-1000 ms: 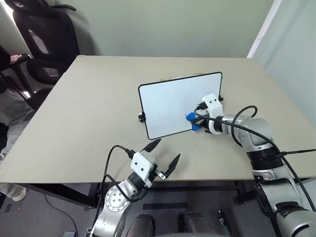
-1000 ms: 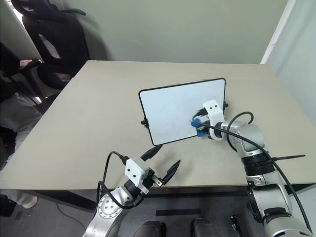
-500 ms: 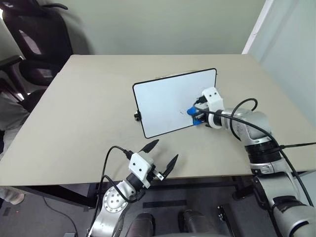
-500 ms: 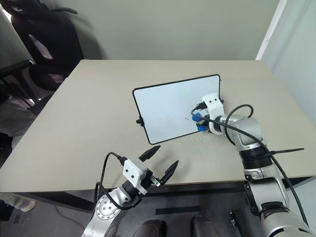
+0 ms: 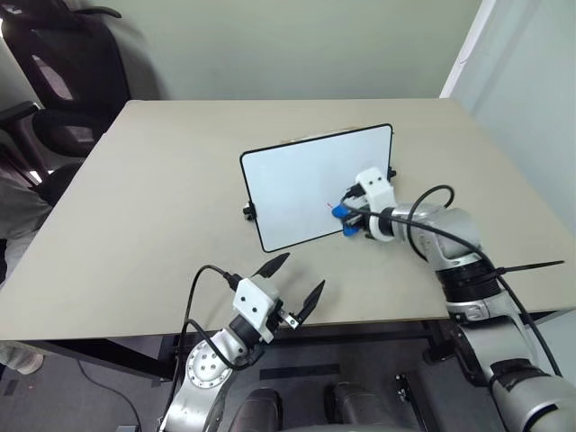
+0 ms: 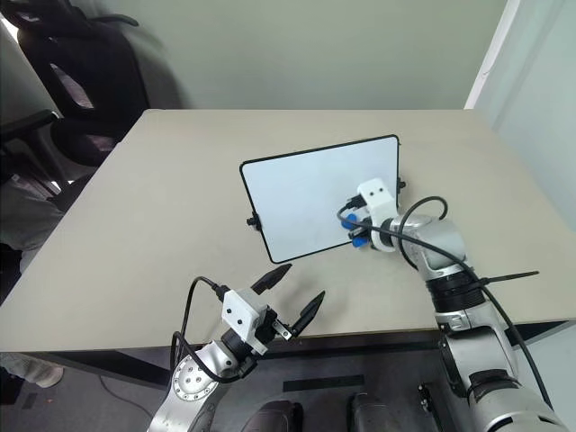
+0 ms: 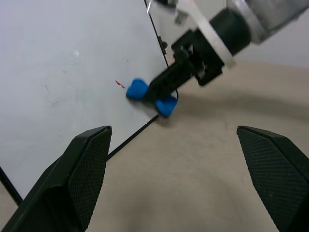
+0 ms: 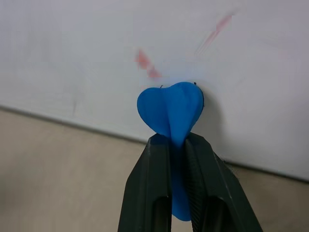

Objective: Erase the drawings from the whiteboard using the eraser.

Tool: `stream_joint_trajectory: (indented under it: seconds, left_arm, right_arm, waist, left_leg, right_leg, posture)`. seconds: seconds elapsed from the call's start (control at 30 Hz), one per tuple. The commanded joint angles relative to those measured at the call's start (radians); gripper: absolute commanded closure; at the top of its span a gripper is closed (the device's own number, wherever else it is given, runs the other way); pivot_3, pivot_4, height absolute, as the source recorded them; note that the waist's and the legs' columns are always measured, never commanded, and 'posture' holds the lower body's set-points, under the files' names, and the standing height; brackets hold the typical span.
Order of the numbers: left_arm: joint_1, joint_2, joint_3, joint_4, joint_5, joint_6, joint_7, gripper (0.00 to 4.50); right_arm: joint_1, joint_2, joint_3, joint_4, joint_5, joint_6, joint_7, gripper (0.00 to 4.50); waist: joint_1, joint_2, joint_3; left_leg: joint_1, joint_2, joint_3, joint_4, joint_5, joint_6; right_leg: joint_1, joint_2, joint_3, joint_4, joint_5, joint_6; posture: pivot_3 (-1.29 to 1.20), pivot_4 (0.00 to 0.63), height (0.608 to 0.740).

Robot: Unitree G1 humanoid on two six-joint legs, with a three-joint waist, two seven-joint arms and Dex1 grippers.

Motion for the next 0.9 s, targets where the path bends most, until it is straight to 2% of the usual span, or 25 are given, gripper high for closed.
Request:
stream_joint_trajectory:
  seconds: [0.03,0.27,0.47,0.7,0.9]
  left_arm:
    - [0.002,-0.001,0.012,-0.052,-0.009,-0.007,0.005,0.0]
    - [-0.002,-0.003,0.015,-0.051,-0.008,-0.005,0.003,0.0]
    - [-0.001,-0.005,0.014,-0.055,-0.007,-0.003,0.004,0.0]
    - [-0.004,-0.006,0.014,-0.055,-0.007,-0.001,0.003,0.0]
    - [-0.01,-0.004,0.019,-0.05,-0.006,-0.005,0.001,0.0]
  right_arm:
    - [-0.029,0.018,0.014,-0.051,-0.004,-0.009,0.012,4.33]
    - [-0.116,0.015,-0.044,-0.002,-0.019,-0.042,-0.011,4.33]
    - [-0.135,-0.004,-0.076,0.0,-0.028,-0.056,-0.02,4.33]
    - [-0.058,0.01,-0.019,-0.009,-0.033,-0.048,0.002,4.33]
    - [-0.023,0.023,0.009,0.111,-0.115,-0.141,-0.058,4.33]
  waist:
    - [0.0,0.0,0.0]
    - [-0.002,0.0,0.0]
    - [0.0,0.0,0.0]
    - [0.001,-0.001,0.0]
    - [-0.001,-0.002,-0.002]
  left_leg:
    - [0.0,0.0,0.0,0.0,0.0,0.0]
    - [0.0,0.0,0.0,0.0,0.0,0.0]
    - [-0.003,0.0,0.0,0.0,0.0,0.0]
    - [-0.004,0.0,0.0,0.0,0.0,0.0]
    - [0.0,0.0,0.0,0.0,0.0,0.0]
  right_leg:
    - [0.0,0.0,0.0,0.0,0.0,0.0]
    - [-0.002,0.0,0.0,0.0,0.001,-0.001]
    - [-0.004,0.0,0.0,0.0,0.002,-0.003]
    - [-0.005,0.0,0.0,0.0,0.005,-0.006]
    - [-0.003,0.0,0.0,0.0,0.005,-0.005]
  posture:
    - [0.0,0.15,0.739]
    - [0.0,0.15,0.739]
    - [0.0,0.15,0.739]
    - [0.0,0.15,0.739]
    - [0.0,0.15,0.739]
